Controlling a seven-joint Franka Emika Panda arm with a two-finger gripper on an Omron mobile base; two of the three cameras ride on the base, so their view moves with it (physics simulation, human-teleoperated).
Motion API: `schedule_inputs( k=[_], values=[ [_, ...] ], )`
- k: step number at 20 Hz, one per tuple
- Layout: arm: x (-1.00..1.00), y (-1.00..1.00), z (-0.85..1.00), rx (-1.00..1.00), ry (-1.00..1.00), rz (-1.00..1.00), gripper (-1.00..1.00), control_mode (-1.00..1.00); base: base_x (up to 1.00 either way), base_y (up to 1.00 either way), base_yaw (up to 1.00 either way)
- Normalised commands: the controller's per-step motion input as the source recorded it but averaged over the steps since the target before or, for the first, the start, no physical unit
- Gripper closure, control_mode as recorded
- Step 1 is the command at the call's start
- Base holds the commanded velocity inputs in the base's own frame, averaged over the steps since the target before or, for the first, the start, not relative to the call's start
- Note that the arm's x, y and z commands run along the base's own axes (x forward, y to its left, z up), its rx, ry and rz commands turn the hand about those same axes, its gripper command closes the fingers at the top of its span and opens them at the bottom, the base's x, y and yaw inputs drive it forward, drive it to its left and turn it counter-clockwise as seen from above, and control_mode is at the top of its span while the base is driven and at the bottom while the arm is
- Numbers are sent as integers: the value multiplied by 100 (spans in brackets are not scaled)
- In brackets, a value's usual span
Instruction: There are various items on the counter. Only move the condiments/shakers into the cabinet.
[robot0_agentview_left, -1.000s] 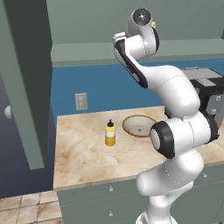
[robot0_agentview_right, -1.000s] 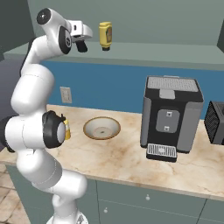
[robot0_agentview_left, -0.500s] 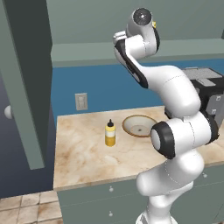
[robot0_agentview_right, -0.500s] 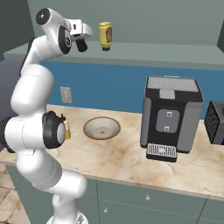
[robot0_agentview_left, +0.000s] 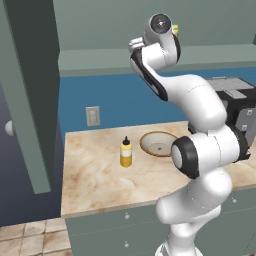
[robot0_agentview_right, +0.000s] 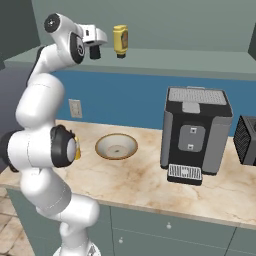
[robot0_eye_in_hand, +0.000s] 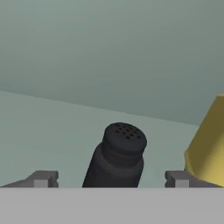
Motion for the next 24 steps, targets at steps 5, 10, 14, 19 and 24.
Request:
schedule_inputs(
  k=[5,10,14,19,24],
  values=[
    [16,0,-8,-1,-2,0,-100,-100,0,0,0],
    [-7,0,0,0,0,0,-100,-100,0,0,0],
    [-89,0,0,0,-16,0,-100,-100,0,0,0],
    [-100,0,-3,0,-20,0,-100,-100,0,0,0],
    [-100,0,-50,0,-3,0,-100,-100,0,0,0]
  ],
)
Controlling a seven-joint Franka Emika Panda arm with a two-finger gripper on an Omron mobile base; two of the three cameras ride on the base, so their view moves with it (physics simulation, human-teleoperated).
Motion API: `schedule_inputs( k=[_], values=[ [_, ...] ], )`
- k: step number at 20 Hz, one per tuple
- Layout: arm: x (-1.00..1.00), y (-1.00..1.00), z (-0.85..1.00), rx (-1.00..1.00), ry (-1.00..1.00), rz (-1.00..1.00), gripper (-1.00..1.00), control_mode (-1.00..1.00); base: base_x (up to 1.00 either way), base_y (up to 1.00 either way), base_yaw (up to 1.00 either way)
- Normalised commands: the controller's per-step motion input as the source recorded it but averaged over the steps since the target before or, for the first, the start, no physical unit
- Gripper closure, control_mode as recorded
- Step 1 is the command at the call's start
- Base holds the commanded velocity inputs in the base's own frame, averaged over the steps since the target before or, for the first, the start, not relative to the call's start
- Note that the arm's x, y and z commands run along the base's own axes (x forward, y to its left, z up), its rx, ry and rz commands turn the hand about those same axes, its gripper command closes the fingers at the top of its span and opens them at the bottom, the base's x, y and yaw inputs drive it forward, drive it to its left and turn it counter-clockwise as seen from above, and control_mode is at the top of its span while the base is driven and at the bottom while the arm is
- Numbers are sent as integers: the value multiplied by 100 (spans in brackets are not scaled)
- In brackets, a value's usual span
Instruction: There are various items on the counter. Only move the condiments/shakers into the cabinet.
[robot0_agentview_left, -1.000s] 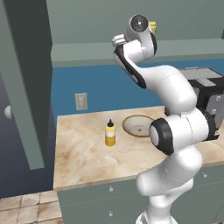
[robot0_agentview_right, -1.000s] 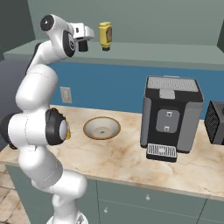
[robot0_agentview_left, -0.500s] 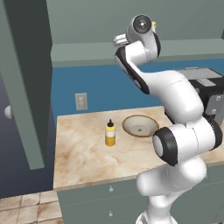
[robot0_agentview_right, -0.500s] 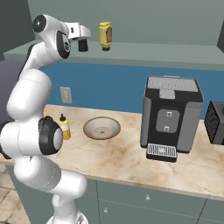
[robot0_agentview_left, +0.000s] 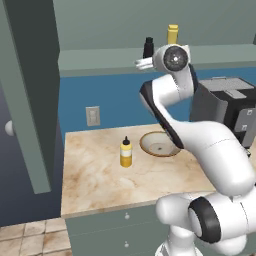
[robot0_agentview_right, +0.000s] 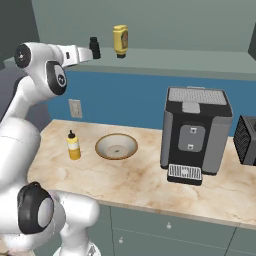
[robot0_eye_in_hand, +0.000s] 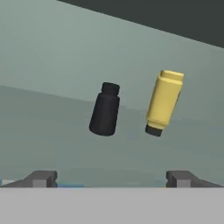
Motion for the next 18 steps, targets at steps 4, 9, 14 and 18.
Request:
schedule_inputs(
  k=[4,9,14,18],
  values=[
    [-100,-1,-56,2,7,0,-100,-100,0,0,0],
    [-100,-4,-59,4,29,0,-100,-100,0,0,0],
    [-100,-11,-71,8,35,0,-100,-100,0,0,0],
    [-73,0,-66,2,25,1,-100,-100,0,0,0]
  ],
)
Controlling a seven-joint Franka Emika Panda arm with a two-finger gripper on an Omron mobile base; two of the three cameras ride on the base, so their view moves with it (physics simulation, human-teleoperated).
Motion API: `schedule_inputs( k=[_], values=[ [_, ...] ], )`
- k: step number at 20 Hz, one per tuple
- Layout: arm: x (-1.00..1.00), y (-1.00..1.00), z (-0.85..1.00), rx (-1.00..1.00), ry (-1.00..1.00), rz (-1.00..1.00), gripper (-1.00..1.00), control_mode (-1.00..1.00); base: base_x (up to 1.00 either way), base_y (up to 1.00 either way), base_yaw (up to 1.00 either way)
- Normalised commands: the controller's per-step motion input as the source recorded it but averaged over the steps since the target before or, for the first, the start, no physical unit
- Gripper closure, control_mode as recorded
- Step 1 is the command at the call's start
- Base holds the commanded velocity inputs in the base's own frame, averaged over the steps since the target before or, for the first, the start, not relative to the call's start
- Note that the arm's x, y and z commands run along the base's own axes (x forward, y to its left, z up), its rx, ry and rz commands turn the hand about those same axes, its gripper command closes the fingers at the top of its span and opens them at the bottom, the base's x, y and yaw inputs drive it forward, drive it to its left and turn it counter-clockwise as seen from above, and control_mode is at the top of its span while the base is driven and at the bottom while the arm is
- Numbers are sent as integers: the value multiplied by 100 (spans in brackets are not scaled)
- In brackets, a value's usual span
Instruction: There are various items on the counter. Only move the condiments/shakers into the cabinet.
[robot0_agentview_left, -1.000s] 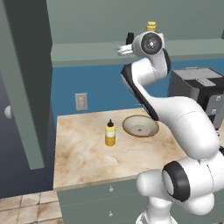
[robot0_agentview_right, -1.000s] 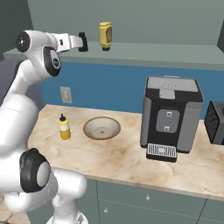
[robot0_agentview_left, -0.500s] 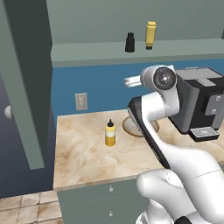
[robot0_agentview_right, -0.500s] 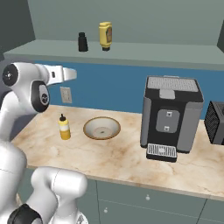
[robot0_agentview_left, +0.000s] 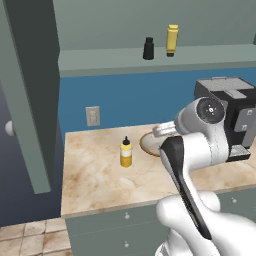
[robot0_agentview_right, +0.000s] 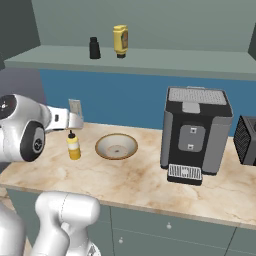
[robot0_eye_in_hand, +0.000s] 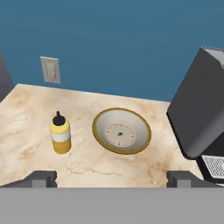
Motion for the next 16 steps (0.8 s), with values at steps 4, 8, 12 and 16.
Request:
schedule_inputs(
  k=[4,8,12,16],
  values=[
    [-12,32,-38,-7,2,2,-100,-100,0,0,0],
    [-17,96,-65,-13,6,0,-100,-100,0,0,0],
    [0,100,-41,-9,9,0,-100,-100,0,0,0],
    [7,91,-39,-1,13,0,-100,-100,0,0,0]
  ],
)
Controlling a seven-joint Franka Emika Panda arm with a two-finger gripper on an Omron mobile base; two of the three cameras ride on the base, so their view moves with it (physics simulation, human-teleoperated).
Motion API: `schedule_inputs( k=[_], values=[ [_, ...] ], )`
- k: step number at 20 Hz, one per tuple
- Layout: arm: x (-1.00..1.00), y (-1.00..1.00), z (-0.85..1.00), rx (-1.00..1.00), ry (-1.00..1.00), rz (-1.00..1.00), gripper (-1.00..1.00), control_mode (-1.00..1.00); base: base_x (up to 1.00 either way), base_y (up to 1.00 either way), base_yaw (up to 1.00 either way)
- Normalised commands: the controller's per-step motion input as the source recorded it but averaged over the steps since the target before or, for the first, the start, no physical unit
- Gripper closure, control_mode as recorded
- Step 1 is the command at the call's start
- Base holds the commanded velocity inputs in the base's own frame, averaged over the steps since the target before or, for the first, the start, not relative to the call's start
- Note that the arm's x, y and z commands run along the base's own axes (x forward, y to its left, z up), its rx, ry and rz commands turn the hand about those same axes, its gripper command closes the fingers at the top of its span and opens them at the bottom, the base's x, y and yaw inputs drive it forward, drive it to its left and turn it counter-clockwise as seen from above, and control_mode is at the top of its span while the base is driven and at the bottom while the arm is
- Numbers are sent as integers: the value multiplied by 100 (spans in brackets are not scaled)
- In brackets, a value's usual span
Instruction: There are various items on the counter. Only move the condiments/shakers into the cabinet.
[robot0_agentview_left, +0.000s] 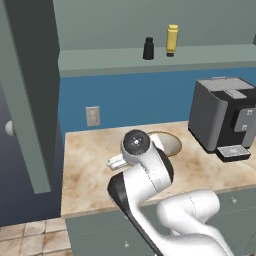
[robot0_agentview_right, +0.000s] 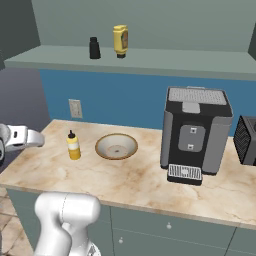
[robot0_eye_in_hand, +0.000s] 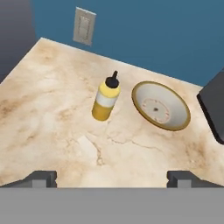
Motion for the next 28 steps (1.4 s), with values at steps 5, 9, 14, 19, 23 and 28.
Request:
schedule_inputs(
  k=[5,9,14,19,23,28],
  values=[
    [25,41,-28,-1,4,0,-100,-100,0,0,0],
    [15,23,-29,-7,-20,-6,-100,-100,0,0,0],
    [0,12,-21,-5,-45,-8,-100,-100,0,0,0],
    [-22,0,-12,6,-57,-11,-100,-100,0,0,0],
    [-12,0,-2,12,-27,-4,-100,-100,0,0,0],
    [0,-5,-1,2,-1,-1,-100,-100,0,0,0]
  ],
)
